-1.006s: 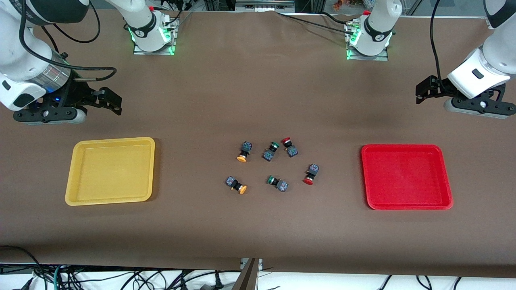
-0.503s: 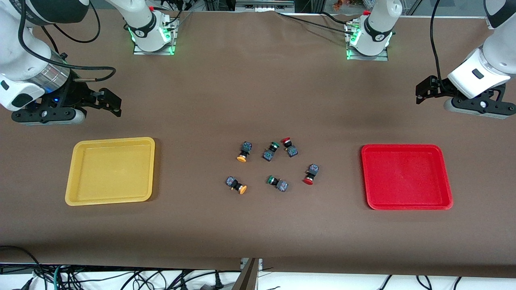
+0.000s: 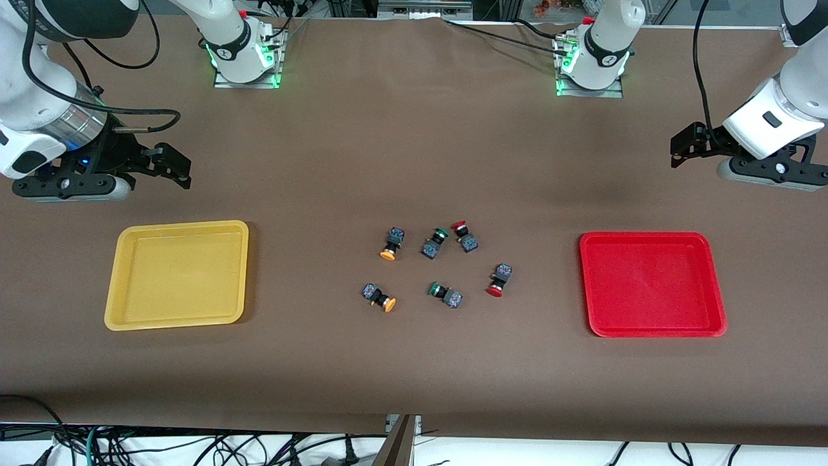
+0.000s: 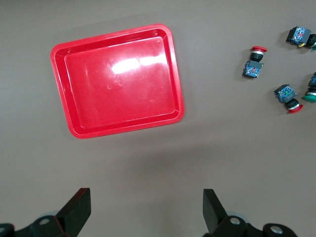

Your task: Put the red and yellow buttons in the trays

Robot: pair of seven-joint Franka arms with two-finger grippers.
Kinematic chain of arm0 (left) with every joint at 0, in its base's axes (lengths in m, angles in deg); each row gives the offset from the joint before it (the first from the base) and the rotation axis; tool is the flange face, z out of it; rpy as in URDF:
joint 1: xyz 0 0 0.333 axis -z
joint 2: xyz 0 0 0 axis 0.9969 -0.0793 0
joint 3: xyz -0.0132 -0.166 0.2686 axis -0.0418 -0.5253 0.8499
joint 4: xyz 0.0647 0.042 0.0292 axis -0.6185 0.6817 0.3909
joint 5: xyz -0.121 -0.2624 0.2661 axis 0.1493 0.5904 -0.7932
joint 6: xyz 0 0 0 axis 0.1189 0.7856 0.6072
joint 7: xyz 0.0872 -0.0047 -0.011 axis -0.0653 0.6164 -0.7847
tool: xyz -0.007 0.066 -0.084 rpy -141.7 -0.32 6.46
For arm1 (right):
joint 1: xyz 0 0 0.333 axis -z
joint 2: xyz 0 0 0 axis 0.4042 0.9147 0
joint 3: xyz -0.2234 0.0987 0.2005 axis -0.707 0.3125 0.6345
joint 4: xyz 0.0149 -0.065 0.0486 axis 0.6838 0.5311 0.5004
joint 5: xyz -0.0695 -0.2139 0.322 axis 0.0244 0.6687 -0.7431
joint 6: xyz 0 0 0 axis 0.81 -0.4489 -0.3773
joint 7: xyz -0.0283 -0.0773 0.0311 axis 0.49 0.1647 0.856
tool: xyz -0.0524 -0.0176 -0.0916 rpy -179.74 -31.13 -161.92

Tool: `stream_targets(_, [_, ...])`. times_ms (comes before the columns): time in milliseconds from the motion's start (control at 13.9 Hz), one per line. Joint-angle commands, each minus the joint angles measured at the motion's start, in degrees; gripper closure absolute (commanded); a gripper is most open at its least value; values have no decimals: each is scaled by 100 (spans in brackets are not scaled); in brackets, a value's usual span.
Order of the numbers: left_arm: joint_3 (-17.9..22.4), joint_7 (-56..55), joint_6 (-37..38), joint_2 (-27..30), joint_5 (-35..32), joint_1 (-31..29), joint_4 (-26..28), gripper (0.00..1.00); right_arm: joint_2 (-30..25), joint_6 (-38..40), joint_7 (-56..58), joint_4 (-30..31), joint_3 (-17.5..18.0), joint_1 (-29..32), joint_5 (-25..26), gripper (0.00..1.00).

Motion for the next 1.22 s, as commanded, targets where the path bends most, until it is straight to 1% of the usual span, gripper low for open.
stream_targets(0, [-14,-47,53,-65,21,1,-168,0,18,-9,-65,-38,25,27,-68,0])
stream_targets(216, [-49,-47,10,-188,65,10,-221,0,370,-62,-29,-38,69,-34,-94,0])
stream_targets(287, [-49,-47,1,-249,91,10,-239,0,579,-106,40,-29,95,-139,-86,0])
stream_targets(359, [-49,-47,1,-468,100,45,-257,0,782,-280,-11,-29,95,-401,-33,0])
stream_targets(431, [-58,-47,1,-705,109,97,-274,0,1036,-560,-55,-20,95,-647,-76,0])
stream_targets(503, [-66,-38,-25,-864,144,133,-318,0,1378,-859,-99,-29,95,-763,-94,0])
stream_targets(647, [-110,-47,-261,-1355,153,422,-633,0,2107,-1745,-991,-186,95,-1236,-77,0])
stream_targets(719, [-128,-38,-428,-1653,231,440,-791,0,2511,-2202,-1240,-396,95,-1421,-68,0])
stream_targets(790, [-145,-38,-647,-1865,450,458,-836,0,2915,-2529,-1364,-668,95,-1527,-77,0])
stream_targets(934, [-154,23,-1340,-2304,601,668,-828,0,3724,-3100,-1383,-1396,95,-1660,-94,0])
stream_targets(1006, [-163,-29,-1605,-2524,575,800,-828,0,4059,-3329,-1357,-1757,95,-1756,-86,0])
stream_targets(1078, [-155,-47,-1773,-2753,540,1053,-837,0,4349,-3549,-1296,-2021,95,-1827,-59,0])
stream_targets(1150, [-154,-12,-2079,-2955,540,1160,-837,0,4543,-3743,-1147,-2146,95,-1836,-50,0])
